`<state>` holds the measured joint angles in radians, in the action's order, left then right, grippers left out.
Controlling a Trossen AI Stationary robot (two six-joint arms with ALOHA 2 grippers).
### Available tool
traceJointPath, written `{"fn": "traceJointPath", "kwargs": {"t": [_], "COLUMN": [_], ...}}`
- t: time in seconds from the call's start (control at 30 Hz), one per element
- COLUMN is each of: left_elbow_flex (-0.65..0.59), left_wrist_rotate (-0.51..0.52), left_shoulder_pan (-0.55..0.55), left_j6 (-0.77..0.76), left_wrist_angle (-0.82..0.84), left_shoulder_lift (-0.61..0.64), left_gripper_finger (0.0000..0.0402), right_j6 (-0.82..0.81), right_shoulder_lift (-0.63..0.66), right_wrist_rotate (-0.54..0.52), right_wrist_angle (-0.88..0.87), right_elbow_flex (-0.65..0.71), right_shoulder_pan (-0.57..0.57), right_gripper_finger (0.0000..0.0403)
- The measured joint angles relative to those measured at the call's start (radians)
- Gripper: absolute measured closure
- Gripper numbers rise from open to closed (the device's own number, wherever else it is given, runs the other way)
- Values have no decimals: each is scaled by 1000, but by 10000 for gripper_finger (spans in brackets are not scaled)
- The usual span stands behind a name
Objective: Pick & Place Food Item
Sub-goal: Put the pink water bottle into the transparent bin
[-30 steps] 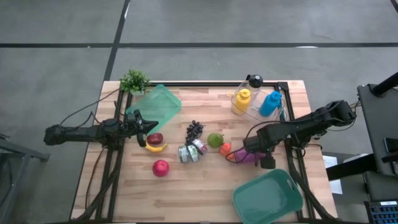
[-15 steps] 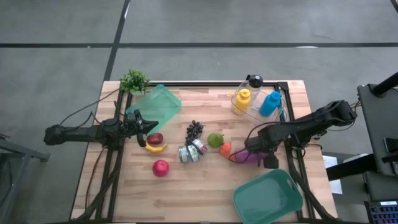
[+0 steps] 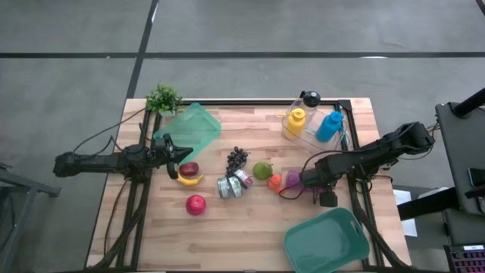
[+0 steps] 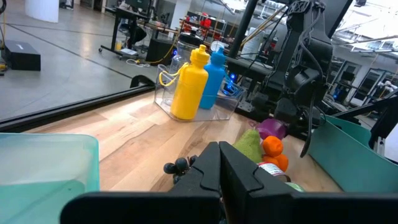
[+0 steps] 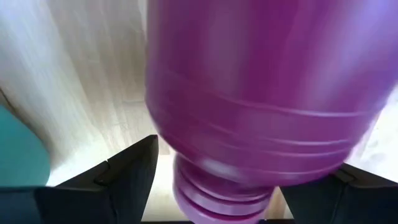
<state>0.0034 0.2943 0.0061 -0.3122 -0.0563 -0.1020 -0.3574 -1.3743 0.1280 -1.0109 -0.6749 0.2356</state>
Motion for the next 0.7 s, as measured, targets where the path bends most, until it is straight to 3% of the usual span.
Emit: {"fn": "traceJointPath", "kwargs": {"t": [0.53,0.7], "left_elbow_flex": [0,0], "left_wrist_rotate": [0,0], "left_shoulder_pan": [0,0], "left_j6": [0,0], "left_wrist_angle": [0,0], "left_shoulder_lift": [0,0], "left_gripper_finger": [400,400], "right_j6": [-119,-122], "right_shoulder_lift": [0,0], "right_wrist_rotate": [2,5], "right_wrist_angle": [-6,-8], "right_elbow_flex": [6,6], "right_shoulder_pan": [-1,-1], "right_gripper_finger": [110,143]}}
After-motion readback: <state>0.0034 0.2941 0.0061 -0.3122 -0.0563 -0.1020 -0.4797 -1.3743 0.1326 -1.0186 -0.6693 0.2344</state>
